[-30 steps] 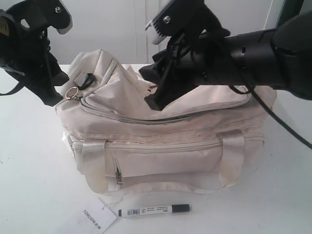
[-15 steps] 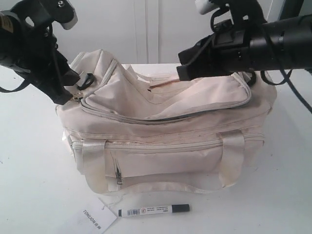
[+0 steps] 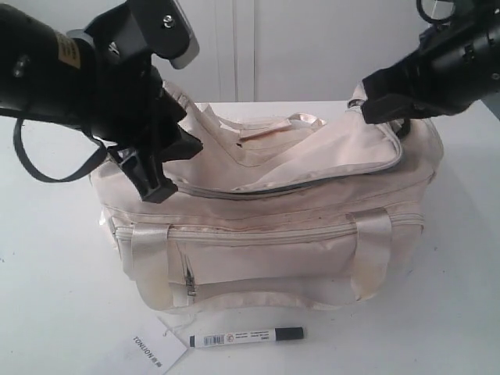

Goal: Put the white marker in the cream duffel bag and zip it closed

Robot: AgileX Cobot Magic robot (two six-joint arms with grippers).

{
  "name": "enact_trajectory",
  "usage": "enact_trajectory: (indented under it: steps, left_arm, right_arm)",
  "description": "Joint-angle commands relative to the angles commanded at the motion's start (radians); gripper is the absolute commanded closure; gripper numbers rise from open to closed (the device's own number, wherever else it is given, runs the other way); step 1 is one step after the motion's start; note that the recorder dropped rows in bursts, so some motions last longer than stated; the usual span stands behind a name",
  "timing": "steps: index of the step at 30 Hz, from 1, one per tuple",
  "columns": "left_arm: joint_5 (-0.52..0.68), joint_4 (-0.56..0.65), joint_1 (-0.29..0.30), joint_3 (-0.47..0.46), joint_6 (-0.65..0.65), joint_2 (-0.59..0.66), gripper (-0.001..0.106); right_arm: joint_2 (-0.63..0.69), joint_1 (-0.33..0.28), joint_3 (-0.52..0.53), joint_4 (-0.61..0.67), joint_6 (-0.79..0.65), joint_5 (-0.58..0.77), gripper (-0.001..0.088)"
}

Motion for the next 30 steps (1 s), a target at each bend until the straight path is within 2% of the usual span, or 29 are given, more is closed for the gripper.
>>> enact_trajectory:
  steps: [2, 4, 8, 12, 21, 30]
  left_arm:
    - [-0.044, 0.0, -0.036, 0.0, 0.045, 0.019, 0.055]
    - [-0.09, 0.0, -0.056, 0.0, 0.078, 0.044, 0.055]
    - [-0.188, 0.0, -0.089, 0.0, 0.1, 0.135, 0.055]
    - [-0.251, 0.0, -0.089, 0.0, 0.103, 0.21, 0.055]
    - [-0.268, -0.026, -0.165, -0.029, 0.093, 0.222, 0.055]
    - [-0.262, -0.026, -0.165, -0.029, 0.102, 0.24, 0.055]
  right_arm:
    - [0.0, -0.04, 0.0, 0.008, 0.007, -0.004, 0.0868]
    - [0.0, -0.053, 0.0, 0.01, 0.017, -0.009, 0.0868]
    - [0.0, -0.055, 0.0, 0.01, 0.022, -0.014, 0.0868]
    - [0.0, -0.055, 0.0, 0.01, 0.022, -0.016, 0.0868]
    - [0.0, -0.055, 0.0, 0.01, 0.022, -0.029, 0.0868]
    - [0.0, -0.055, 0.0, 0.01, 0.022, -0.034, 0.0868]
